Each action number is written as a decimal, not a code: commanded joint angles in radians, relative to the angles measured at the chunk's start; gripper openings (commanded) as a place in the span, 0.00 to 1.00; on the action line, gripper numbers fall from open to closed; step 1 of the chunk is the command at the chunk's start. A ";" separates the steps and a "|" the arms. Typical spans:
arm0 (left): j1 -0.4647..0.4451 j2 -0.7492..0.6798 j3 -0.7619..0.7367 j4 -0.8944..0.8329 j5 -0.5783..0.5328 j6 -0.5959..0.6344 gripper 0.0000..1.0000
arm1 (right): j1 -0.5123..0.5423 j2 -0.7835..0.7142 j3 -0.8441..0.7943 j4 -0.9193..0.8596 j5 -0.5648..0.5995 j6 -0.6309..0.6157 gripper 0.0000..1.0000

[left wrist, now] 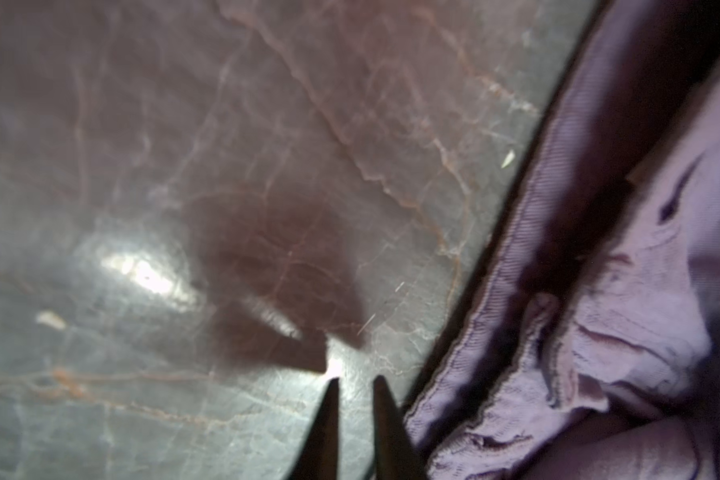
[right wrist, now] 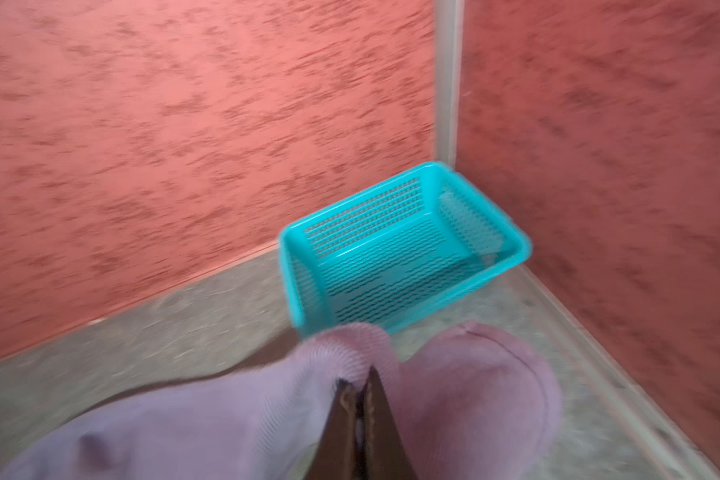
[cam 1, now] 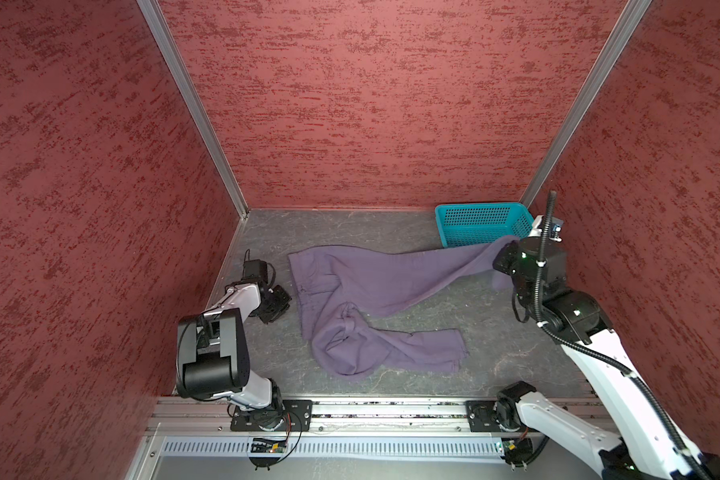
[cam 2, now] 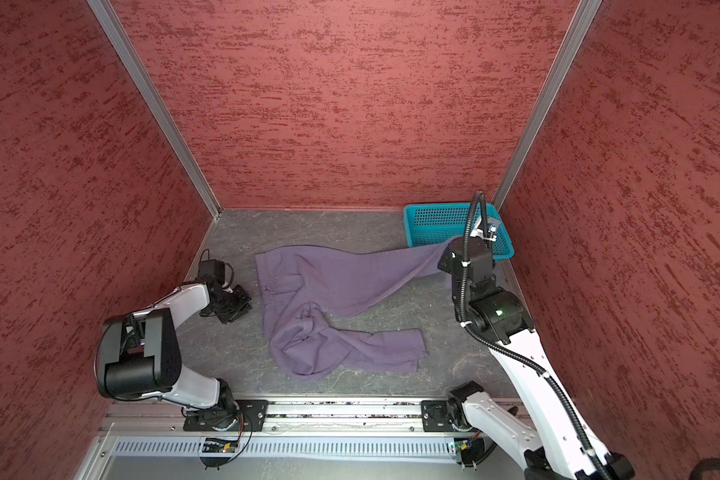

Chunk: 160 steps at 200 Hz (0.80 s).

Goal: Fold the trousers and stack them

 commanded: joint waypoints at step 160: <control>-0.218 0.347 0.412 -0.044 -0.083 -0.062 0.48 | -0.048 0.126 -0.436 0.184 -0.550 0.121 0.01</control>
